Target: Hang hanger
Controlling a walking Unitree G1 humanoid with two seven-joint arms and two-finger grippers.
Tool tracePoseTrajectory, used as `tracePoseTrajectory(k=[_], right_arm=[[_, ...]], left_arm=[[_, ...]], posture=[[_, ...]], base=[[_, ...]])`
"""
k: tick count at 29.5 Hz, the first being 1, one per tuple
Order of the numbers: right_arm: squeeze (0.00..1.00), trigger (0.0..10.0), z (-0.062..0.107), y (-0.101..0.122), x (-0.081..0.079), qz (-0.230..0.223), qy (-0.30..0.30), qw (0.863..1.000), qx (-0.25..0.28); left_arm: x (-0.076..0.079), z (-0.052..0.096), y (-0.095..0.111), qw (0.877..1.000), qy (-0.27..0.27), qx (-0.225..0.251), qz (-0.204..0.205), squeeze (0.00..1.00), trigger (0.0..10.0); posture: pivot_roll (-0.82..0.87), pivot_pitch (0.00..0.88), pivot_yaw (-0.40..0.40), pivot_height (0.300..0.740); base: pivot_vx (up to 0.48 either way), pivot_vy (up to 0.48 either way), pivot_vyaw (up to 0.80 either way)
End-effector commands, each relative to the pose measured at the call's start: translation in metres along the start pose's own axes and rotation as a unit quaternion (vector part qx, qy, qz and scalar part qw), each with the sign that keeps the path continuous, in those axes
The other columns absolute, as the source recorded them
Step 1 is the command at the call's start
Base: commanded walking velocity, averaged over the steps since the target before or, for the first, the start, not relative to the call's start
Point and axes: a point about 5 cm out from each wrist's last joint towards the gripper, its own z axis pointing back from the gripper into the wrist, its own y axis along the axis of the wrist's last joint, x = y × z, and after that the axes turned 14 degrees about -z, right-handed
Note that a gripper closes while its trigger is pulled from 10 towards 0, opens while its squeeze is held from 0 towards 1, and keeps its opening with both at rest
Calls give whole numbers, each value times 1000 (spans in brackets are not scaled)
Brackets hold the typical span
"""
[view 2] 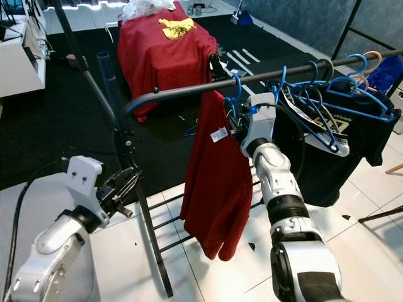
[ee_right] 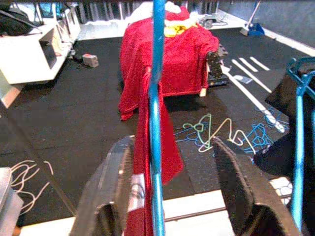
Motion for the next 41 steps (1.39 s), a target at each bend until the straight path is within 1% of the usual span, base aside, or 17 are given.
tracePoseTrajectory(k=[1, 2, 3, 14, 15, 16, 17, 18, 20, 26, 27, 28, 29, 30, 31, 32, 41], right_arm=[[914, 10000, 1, 0, 4, -1, -7, 1000, -1], [914, 10000, 1, 0, 4, -1, -7, 1000, -1], [0, 10000, 0, 1, 4, 2, -6, 1000, -7], [0, 10000, -5, 5, 6, 2, 10, 999, -38], [0, 8980, -5, 4, 6, 4, 11, 999, -41], [0, 4157, -5, 3, 6, 5, 8, 999, -46], [0, 4157, -5, 3, 6, 5, 8, 999, -46], [0, 431, -5, 2, 7, 3, 6, 999, -51], [0, 0, -5, 0, 8, 4, 3, 998, -56], [0, 0, -4, -5, 11, 5, -6, 997, -72], [0, 314, -4, -5, 12, 5, -7, 997, -74], [0, 1255, -4, -5, 12, 5, -7, 997, -74], [0, 1255, -4, -5, 12, 5, -7, 997, -74], [0, 2353, -5, -5, 12, 5, -7, 997, -74], [0, 2353, -5, -5, 12, 5, -7, 997, -74], [0, 9882, -5, -4, 12, 6, -6, 997, -74], [0, 10000, -7, 2, 12, 10, -3, 998, -66]], left_arm=[[1, 1, -4, 1000, 0, -10, -4, 0, 10000], [1, 1, -4, 1000, 0, -10, -4, 0, 10000], [-1, 0, -4, 1000, 2, -9, -5, 0, 10000], [-5, -3, -5, 1000, 13, -8, -11, 0, 10000], [-5, -3, -5, 1000, 13, -8, -12, 0, 10000], [-5, -3, -6, 1000, 13, -9, -12, 0, 10000], [-5, -3, -6, 1000, 13, -9, -12, 0, 10000], [-5, -3, -7, 1000, 11, -11, -13, 0, 10000], [-4, -3, -8, 1000, 9, -14, -15, 0, 10000], [-2, -4, -10, 1000, 2, -18, -14, 0, 10000], [-1, -4, -10, 1000, 2, -18, -14, 0, 10000], [-1, -4, -9, 1000, 2, -17, -14, 0, 10000], [-1, -4, -9, 1000, 2, -17, -14, 0, 10000], [-1, -4, -9, 1000, 2, -17, -15, 0, 10000], [-1, -4, -9, 1000, 2, -17, -15, 0, 10000], [-1, -5, -9, 1000, 3, -17, -16, 0, 10000], [-3, -3, -10, 1000, 6, -22, -20, 0, 10000]], posture=[[-19, 50, -40, 740], [-19, 50, -40, 740], [-19, 45, -40, 740], [-22, 24, -41, 740], [-22, 20, -42, 740], [-21, 16, -42, 740], [-21, 16, -42, 740], [-21, 15, -44, 740], [-21, 15, -44, 740], [-20, 6, -44, 740], [-17, 6, -45, 740], [-16, 8, -44, 740], [-16, 8, -44, 740], [-16, 9, -43, 740], [-16, 9, -43, 740], [-16, 9, -43, 740], [-10, 27, -40, 740]], base=[[0, 0, 0], [0, 0, 0], [0, 0, 0], [0, 0, 0], [0, 0, 0], [0, 0, 0], [0, 0, 0], [0, 0, 0], [0, 0, 0], [0, 0, 0], [0, 0, 0], [0, 0, 0], [0, 0, 0], [0, 0, 0], [0, 0, 0], [0, 0, 0], [0, 0, 0]])
